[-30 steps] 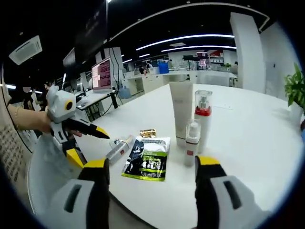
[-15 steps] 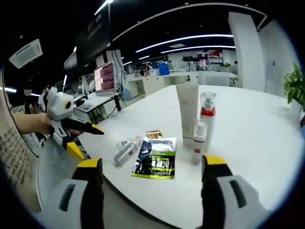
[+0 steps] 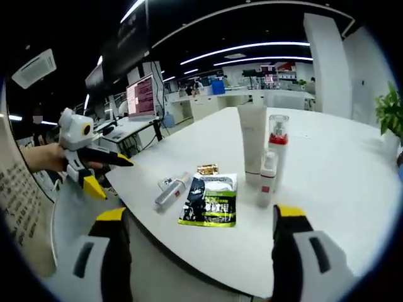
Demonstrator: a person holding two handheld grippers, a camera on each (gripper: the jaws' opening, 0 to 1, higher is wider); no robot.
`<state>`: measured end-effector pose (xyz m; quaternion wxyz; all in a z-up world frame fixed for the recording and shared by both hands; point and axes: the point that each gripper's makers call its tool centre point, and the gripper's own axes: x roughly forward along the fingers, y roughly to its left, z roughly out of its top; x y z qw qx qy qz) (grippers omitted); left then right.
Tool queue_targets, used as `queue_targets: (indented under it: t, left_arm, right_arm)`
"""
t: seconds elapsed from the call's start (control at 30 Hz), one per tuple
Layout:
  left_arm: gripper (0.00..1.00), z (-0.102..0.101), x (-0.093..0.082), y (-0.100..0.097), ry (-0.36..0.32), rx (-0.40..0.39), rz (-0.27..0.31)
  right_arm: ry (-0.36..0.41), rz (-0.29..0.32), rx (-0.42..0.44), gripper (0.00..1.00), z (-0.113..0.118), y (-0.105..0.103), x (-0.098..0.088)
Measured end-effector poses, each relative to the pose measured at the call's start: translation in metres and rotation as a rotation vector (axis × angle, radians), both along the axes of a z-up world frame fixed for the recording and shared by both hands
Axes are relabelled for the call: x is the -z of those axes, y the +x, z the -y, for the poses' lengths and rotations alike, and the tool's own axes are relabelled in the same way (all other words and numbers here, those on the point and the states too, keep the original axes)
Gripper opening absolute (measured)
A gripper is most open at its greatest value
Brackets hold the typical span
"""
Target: Arrange the skincare products in the storage area until every visible bottle or jar stands upright without overlapping.
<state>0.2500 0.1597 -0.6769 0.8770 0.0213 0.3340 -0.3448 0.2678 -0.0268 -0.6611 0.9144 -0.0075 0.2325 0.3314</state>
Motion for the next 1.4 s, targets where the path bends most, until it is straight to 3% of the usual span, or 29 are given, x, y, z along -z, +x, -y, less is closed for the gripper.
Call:
queue_targets:
  t: [0.37,0.57,0.63,0.83,0.93,1.13,1.4]
  left_arm:
    - [0.95,0.004,0.007,-0.001,0.037,0.017,-0.018]
    - [0.91,0.012,0.020,0.011,0.068,-0.009,-0.067]
    - [0.91,0.017,0.030,0.019,0.064,-0.017,-0.120]
    - [0.88,0.022,0.049,0.041,0.176,-0.028,-0.174]
    - [0.85,0.020,0.064,0.042,0.275,-0.009,-0.233]
    - [0.79,0.028,0.075,0.053,0.290,-0.014,-0.280]
    - [0.69,0.021,0.093,0.058,0.361,-0.030,-0.344]
  right_arm:
    - [0.002,-0.003,0.001,0.94,-0.001,-0.001,0.001]
    - [0.000,-0.011,-0.002,0.92,-0.002,-0.002,0.003]
    - [-0.001,-0.013,-0.004,0.92,-0.003,-0.002,0.003]
    - [0.002,-0.010,-0.003,0.92,-0.002,-0.002,0.003]
    - [0.003,-0.009,-0.003,0.92,-0.004,-0.003,0.001]
    - [-0.009,-0.008,-0.005,0.91,-0.005,-0.003,0.001]
    - [-0.008,-0.015,-0.011,0.87,-0.005,-0.003,0.003]
